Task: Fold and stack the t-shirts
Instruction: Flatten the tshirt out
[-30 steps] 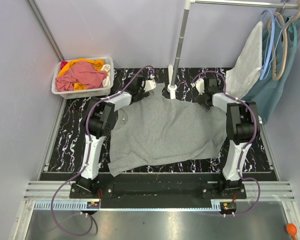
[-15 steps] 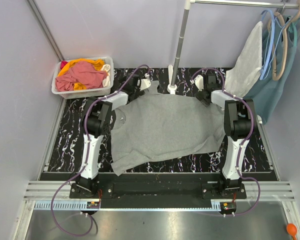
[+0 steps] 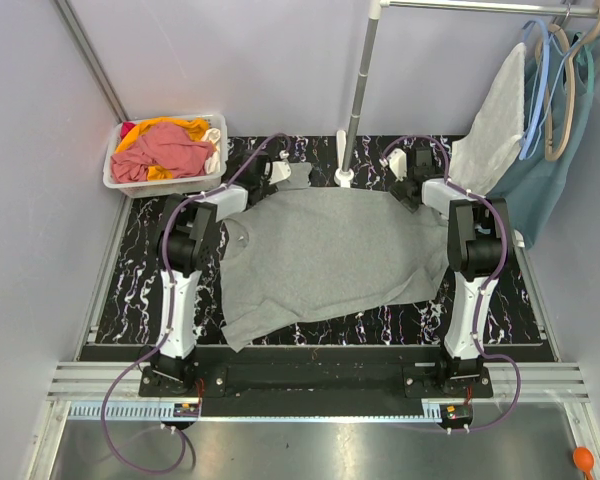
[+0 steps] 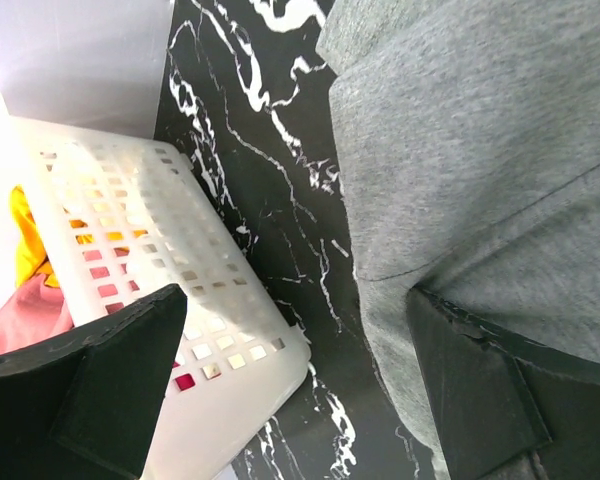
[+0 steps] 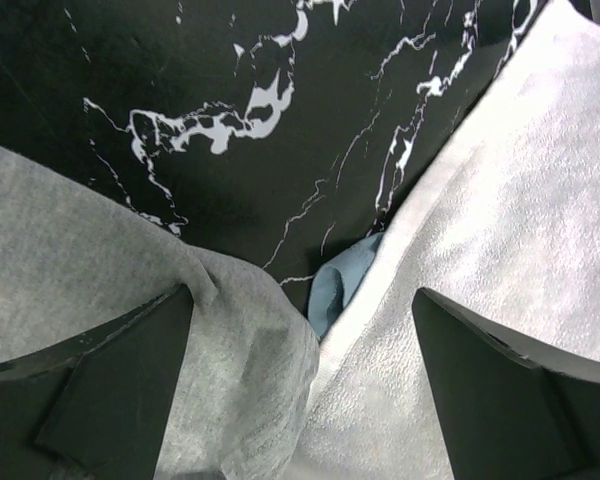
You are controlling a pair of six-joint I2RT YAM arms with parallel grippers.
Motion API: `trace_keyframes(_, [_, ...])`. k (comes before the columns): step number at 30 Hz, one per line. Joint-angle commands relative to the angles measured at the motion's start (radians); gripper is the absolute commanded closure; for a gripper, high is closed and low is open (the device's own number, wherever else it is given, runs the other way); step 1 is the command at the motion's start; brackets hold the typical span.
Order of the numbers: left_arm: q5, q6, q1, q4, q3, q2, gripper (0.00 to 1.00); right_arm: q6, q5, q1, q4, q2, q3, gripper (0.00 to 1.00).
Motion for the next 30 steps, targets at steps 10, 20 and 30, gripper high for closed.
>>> trace_keyframes(10, [-0.114,0.041,0.064,-0.12,0.157,0.133,0.01,-0.016,-0.032,0.036,-0.094,0.053,0.124,0.01])
trace_keyframes(20, [-0.126,0.042,0.069,-0.123,0.288,0.202,0.01,-0.041,0.01,0.037,-0.097,0.096,0.194,0.01])
trace_keyframes(30, [-0.14,0.037,0.063,-0.105,0.335,0.21,0.01,-0.042,0.037,0.037,-0.095,0.125,0.262,0.01])
